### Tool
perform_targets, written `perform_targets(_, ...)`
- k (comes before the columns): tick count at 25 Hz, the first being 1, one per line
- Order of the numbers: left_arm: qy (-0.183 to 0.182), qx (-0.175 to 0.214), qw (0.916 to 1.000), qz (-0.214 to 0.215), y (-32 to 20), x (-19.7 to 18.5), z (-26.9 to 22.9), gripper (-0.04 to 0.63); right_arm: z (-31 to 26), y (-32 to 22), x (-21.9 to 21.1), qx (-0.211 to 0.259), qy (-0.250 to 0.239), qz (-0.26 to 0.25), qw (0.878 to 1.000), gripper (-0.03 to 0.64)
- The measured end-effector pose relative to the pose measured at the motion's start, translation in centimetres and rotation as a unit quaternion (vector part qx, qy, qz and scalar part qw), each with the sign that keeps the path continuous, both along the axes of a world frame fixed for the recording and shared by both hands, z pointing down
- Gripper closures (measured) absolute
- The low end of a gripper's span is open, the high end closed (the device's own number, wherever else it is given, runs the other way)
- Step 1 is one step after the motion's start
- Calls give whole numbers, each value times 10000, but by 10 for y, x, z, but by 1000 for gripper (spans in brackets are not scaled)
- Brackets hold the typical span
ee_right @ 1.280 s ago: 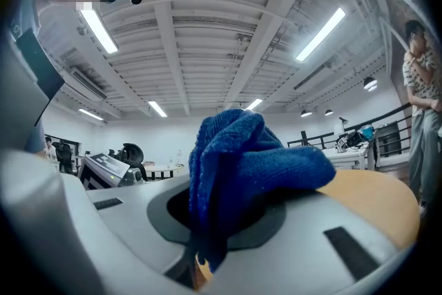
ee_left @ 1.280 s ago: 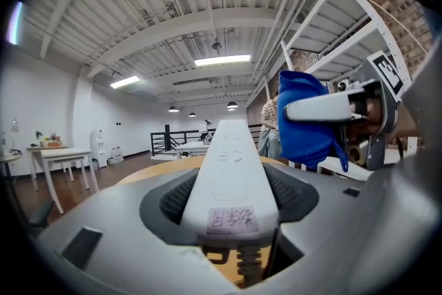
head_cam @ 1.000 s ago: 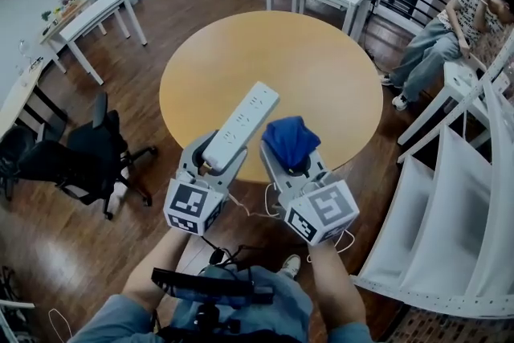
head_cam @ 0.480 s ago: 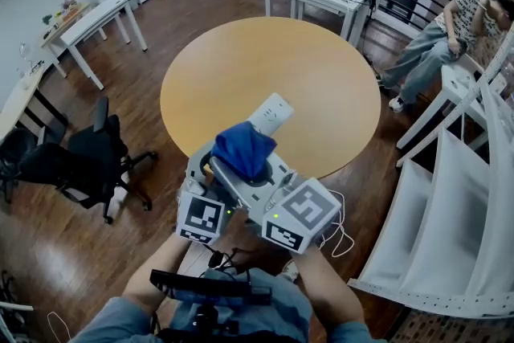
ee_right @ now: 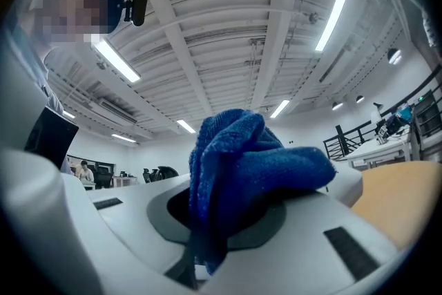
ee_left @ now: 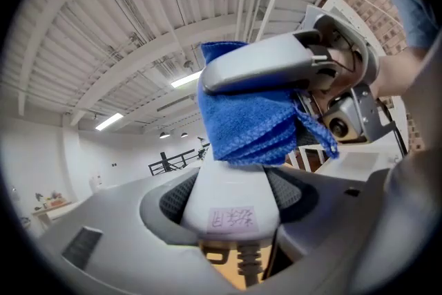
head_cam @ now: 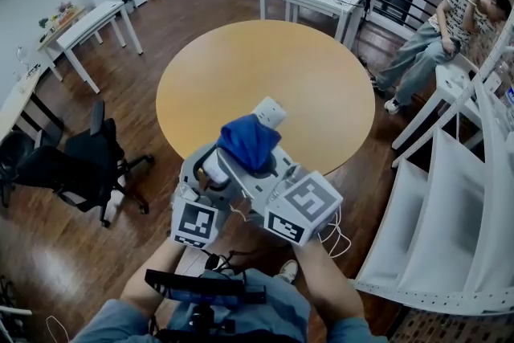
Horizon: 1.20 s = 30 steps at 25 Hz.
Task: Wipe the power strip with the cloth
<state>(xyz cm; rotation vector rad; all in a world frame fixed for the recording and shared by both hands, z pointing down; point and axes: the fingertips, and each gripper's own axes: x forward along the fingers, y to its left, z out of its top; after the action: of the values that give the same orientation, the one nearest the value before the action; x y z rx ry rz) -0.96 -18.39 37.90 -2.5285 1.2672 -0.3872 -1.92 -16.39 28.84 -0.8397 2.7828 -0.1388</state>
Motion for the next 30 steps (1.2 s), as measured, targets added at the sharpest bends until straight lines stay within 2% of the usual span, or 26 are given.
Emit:
perform_targets(3, -66, 100, 9999, 58, 1, 1, 0, 304, -5, -5, 11, 42, -47, 119, 9999, 555)
perform_targets(7, -51, 20, 10000, 28, 6, 0, 0, 304, -14, -15, 27, 108, -100, 345, 9993, 555)
perform_targets(15, -135, 112, 9998, 74, 16, -1, -5, 304, -29, -31, 59, 277, -86, 800, 9964, 555)
perform_targets(30, -151, 106, 9998, 83, 24, -4, -3, 304, -55, -53, 108, 502, -225, 1506, 9871, 555)
